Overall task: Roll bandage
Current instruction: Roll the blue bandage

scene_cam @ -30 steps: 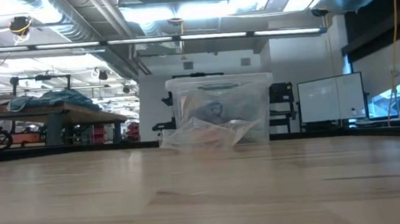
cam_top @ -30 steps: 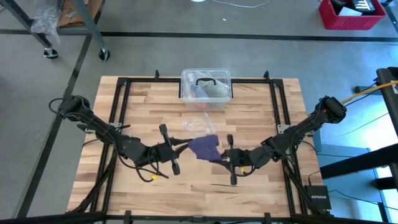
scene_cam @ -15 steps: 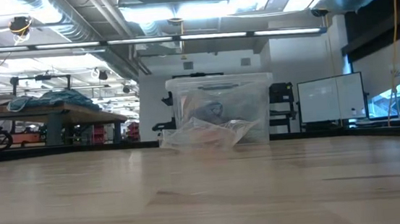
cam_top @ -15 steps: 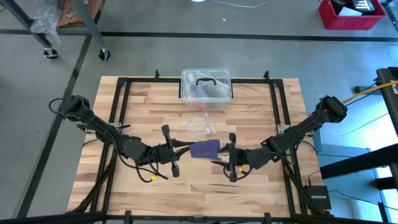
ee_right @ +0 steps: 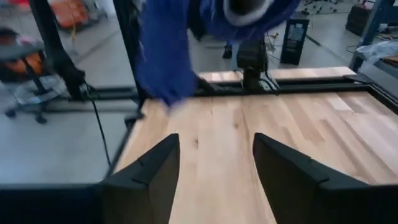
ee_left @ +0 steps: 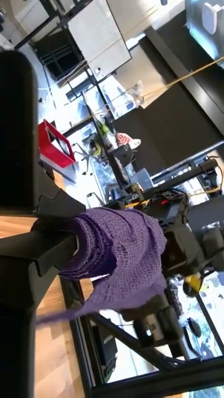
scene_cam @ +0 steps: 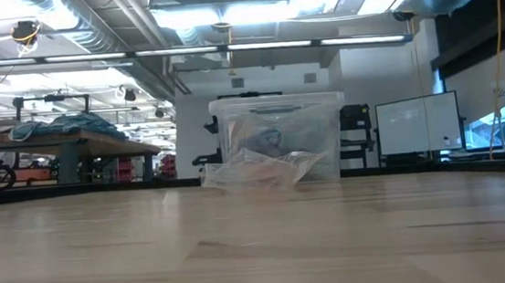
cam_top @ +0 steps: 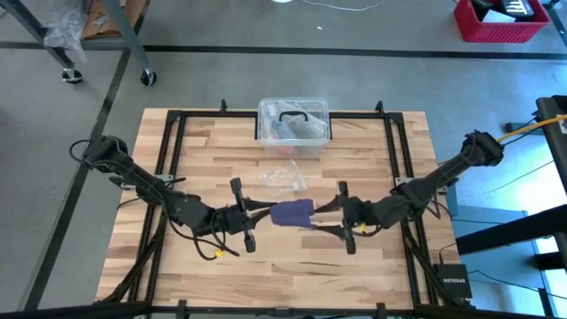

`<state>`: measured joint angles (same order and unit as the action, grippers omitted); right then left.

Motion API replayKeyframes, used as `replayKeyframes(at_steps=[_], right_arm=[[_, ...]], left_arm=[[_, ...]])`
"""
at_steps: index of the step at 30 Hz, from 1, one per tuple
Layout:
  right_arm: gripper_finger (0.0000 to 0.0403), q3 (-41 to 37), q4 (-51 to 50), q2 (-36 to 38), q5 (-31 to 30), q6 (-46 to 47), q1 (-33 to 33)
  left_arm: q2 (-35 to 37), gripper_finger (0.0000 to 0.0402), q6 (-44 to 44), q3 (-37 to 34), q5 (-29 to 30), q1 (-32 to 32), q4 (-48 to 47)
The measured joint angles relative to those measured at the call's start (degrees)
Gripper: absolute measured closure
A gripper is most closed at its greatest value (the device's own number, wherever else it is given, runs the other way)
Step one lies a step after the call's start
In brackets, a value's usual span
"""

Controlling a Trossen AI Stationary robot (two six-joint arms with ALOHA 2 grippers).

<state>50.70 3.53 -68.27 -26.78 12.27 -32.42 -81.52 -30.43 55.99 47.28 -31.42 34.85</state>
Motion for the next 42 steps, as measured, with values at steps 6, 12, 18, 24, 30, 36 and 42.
replayKeyframes(at_steps=[6,12,18,24,30,36,42], right_arm=[[0.0209,0.0,8.8,-2.4,1.1,0.0,-1.5],[0.0218,0.0,10.5,-4.5,0.3,2.7,-1.3],[0.0221,0.0,15.0,-6.5,0.7,2.4,-1.3],[0.0222,0.0,17.4,-6.6,0.7,-0.8,-1.3],[0.0279,0.0,17.8,-8.9,-1.1,-3.6,-1.3],[0.0391,0.0,23.0,-10.5,-1.1,-9.5,-1.3],[0.0397,0.0,24.3,-12.5,-1.7,-11.1,-1.3]], left_arm=[[0.0,0.0387,0.5,0.0,-1.1,0.2,-1.5],[0.0,0.0387,0.5,0.0,-1.2,0.2,-1.6],[0.0,0.0387,0.6,0.0,-1.2,0.4,-1.8],[0.0,0.0387,0.6,0.0,-1.2,0.4,-1.8],[0.0,0.0387,0.6,0.0,-1.2,0.4,-1.6],[0.0,0.0387,1.8,0.0,-1.2,0.4,-1.1],[0.0,0.0387,2.1,0.0,-7.2,0.5,4.8]])
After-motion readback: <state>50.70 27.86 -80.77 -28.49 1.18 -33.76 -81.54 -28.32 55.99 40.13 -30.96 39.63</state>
